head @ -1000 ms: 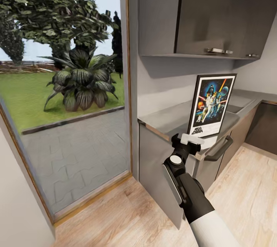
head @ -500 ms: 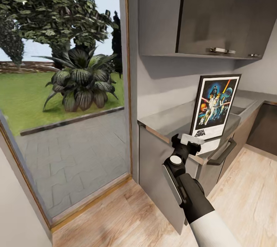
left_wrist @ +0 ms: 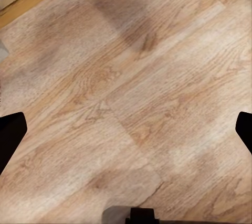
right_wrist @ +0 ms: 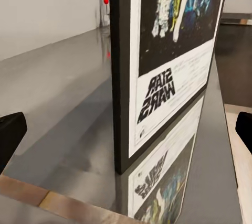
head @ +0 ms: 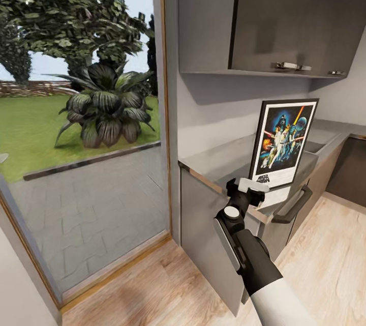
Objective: Pick up the poster from the kitchen countertop and hang it on one of the wall nails in the kitchen.
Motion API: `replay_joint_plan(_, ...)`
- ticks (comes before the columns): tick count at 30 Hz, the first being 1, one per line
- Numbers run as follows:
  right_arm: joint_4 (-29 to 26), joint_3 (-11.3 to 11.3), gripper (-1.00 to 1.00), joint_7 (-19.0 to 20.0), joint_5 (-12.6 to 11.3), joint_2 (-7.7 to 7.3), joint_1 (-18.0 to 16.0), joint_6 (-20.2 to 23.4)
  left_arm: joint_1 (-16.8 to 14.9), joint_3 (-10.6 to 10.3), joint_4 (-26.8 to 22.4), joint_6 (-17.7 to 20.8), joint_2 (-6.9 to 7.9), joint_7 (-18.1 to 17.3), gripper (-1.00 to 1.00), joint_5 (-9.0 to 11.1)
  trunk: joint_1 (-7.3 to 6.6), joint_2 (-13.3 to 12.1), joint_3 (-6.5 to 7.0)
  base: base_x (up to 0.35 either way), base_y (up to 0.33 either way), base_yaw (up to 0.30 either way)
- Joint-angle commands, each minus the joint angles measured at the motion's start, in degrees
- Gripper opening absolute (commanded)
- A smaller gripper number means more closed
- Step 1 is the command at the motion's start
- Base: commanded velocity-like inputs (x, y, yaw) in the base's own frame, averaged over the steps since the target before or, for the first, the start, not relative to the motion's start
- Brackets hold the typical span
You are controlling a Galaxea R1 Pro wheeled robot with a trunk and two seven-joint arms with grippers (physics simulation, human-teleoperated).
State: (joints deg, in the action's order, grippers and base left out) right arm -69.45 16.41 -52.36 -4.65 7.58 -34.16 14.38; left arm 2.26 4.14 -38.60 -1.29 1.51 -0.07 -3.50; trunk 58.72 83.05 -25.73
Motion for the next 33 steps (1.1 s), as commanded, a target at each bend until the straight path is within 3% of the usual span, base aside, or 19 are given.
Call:
replay_joint_plan(1,-0.04,0.13,1.0,-0.36,-0.19,-0.02,-0.05,0.52,0.02,0.14,-0.07,-0.11,-0.02,-0.01,1.0,-0.37,0.0,0.03,-0.05,0.011,-0.009,0.0)
replay_joint_plan(12,0.0,0.12,1.0,-0.37,-0.19,-0.02,-0.05,0.48,0.02,0.27,-0.07,-0.11,-0.02,-0.02,1.0,-0.37,0.0,0.03,-0.05,0.18,-0.002,0.0)
replay_joint_plan(22,0.02,0.11,1.0,-0.37,-0.19,-0.02,-0.05,0.48,0.02,0.28,-0.07,-0.11,-0.02,-0.02,1.0,-0.37,0.0,0.03,-0.05,0.028,-0.004,0.0)
replay_joint_plan(33,0.02,0.11,1.0,-0.37,-0.2,-0.02,-0.06,0.48,0.02,0.29,-0.16,-0.11,-0.02,-0.02,1.0,-0.37,0.0,0.03,-0.05,0.116,-0.11,0.0)
